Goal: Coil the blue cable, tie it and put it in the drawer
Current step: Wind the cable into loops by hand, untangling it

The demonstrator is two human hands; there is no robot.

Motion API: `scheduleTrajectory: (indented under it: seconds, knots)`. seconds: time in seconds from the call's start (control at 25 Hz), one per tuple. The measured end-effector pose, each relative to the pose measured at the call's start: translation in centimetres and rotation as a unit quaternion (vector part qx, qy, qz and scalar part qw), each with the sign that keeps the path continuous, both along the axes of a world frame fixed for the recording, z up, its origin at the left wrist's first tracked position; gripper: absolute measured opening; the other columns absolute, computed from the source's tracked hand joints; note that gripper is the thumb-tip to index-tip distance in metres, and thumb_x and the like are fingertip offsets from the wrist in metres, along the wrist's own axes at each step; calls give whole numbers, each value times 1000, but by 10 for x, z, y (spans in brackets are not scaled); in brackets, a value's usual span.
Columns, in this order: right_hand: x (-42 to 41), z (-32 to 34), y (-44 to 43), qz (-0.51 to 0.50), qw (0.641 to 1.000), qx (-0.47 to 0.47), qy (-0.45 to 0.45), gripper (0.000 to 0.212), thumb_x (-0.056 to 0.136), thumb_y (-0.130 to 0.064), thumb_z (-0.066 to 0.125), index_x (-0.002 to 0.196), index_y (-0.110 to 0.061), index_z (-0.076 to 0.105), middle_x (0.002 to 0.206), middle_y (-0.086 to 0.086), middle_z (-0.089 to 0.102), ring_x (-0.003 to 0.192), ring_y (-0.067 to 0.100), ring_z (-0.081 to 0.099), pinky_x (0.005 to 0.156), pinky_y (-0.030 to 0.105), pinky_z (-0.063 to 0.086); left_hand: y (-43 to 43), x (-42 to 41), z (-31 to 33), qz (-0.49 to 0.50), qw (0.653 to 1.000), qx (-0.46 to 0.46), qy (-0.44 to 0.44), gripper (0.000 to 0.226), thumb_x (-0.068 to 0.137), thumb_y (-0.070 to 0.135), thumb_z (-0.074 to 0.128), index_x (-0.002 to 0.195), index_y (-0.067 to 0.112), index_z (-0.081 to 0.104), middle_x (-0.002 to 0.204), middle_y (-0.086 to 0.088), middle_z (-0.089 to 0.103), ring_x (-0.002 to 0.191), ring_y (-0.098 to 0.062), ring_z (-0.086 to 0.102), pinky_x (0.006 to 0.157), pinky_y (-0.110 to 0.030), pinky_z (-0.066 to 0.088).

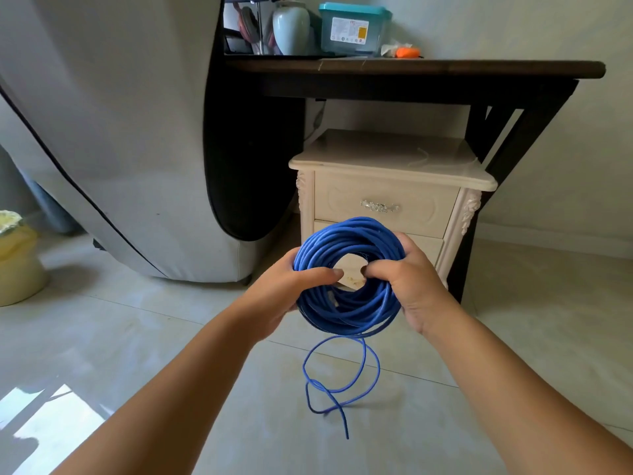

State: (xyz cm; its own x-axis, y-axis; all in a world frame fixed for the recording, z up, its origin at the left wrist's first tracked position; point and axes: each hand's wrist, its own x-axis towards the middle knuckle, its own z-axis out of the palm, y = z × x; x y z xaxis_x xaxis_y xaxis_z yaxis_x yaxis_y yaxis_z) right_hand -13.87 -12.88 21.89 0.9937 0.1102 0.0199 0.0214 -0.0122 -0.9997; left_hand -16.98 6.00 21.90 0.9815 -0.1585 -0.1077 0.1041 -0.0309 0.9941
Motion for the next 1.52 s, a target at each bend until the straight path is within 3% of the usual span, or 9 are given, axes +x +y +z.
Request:
scheduleTrajectory:
  seconds: [0.16, 0.32, 0.44, 0.6, 0.76, 0.88, 1.08, 1.36, 1.52]
  knots:
    - [-7, 7, 2, 14, 948, -279, -155, 51, 73, 0, 64, 108, -35, 52, 100, -10, 62, 87, 12, 61, 70, 24, 48, 1, -2, 3, -13, 970, 211, -123, 98, 75, 12, 82, 151, 41, 28, 145, 13, 42, 130, -3, 46, 95, -21, 45]
    - [-17, -2, 23, 67, 861, -434, -255, 51, 73, -8, 61, 118, -28, 49, 111, -7, 53, 101, 18, 50, 77, 33, 46, -8, -3, -5, -21, 898, 364, -248, 103, 70, 13, 78, 152, 40, 22, 133, 9, 52, 114, -7, 56, 95, -27, 52]
    - [-20, -2, 26, 52, 885, -392, -245, 56, 76, -9, 64, 124, -29, 41, 110, -11, 50, 99, 15, 52, 74, 24, 41, -10, -4, -4, 36, 897, 361, -253, 86, 72, 11, 76, 145, 36, 38, 116, 10, 63, 97, -7, 63, 84, -24, 55]
    - [-18, 3, 17, 88, 932, -288, -202, 72, 71, -13, 74, 125, -39, 35, 111, -10, 52, 92, 12, 59, 76, 23, 49, -11, -6, -2, 81, 941, 269, -191, 56, 68, -2, 74, 115, 28, 63, 96, 9, 70, 81, -6, 68, 69, -19, 55]
    - [-17, 1, 10, 78, 966, -205, -139, 73, 71, -14, 78, 129, -41, 43, 123, -11, 56, 102, 10, 63, 90, 30, 52, -9, -5, 7, 140, 977, 128, -102, 45, 68, -11, 68, 100, 20, 65, 82, -2, 70, 70, -17, 66, 63, -28, 53]
    - [-16, -4, 8, 78, 996, -18, -45, 63, 73, -6, 80, 120, -42, 58, 108, -4, 68, 98, 15, 67, 93, 36, 54, -7, -1, 9, 191, 980, 15, -54, 41, 68, -14, 63, 97, 15, 66, 75, -6, 64, 69, -22, 61, 62, -35, 48]
    - [-21, -10, 24, 85, 983, 161, 18, 43, 79, 1, 72, 104, -33, 68, 90, -1, 65, 88, 20, 65, 86, 38, 55, -5, -1, 10, 232, 966, -110, -15, 33, 72, -10, 57, 99, 9, 64, 79, -14, 56, 71, -28, 55, 62, -38, 47]
    - [-10, -14, 22, 34, 990, 134, 20, 48, 68, -6, 75, 114, -19, 65, 89, 5, 64, 91, 25, 65, 98, 51, 51, -5, -6, 6, 140, 982, -124, -22, 57, 64, 3, 65, 120, 14, 60, 93, -16, 60, 82, -28, 60, 75, -41, 53]
    - [-4, -5, 19, -43, 995, 91, 4, 41, 65, -5, 69, 102, -23, 66, 86, 6, 66, 96, 39, 66, 90, 53, 53, 8, -7, 12, 1, 998, -57, -33, 61, 72, 20, 77, 129, 20, 56, 108, -9, 63, 96, -22, 64, 96, -51, 52]
